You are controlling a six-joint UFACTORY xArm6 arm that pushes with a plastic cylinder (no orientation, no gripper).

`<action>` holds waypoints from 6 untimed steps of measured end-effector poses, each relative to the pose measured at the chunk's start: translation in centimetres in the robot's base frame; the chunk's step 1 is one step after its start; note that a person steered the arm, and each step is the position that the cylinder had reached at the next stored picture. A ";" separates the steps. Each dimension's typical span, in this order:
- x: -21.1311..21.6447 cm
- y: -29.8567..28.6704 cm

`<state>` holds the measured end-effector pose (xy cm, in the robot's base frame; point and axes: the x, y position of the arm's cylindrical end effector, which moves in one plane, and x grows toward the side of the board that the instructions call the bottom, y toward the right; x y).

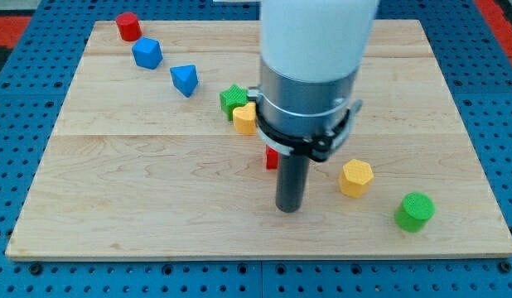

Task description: Drag the red star diagonally in between the yellow blocks

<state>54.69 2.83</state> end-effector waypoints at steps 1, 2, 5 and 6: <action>-1.2 -1.0; -2.2 -1.0; -5.0 -3.3; -5.1 -0.9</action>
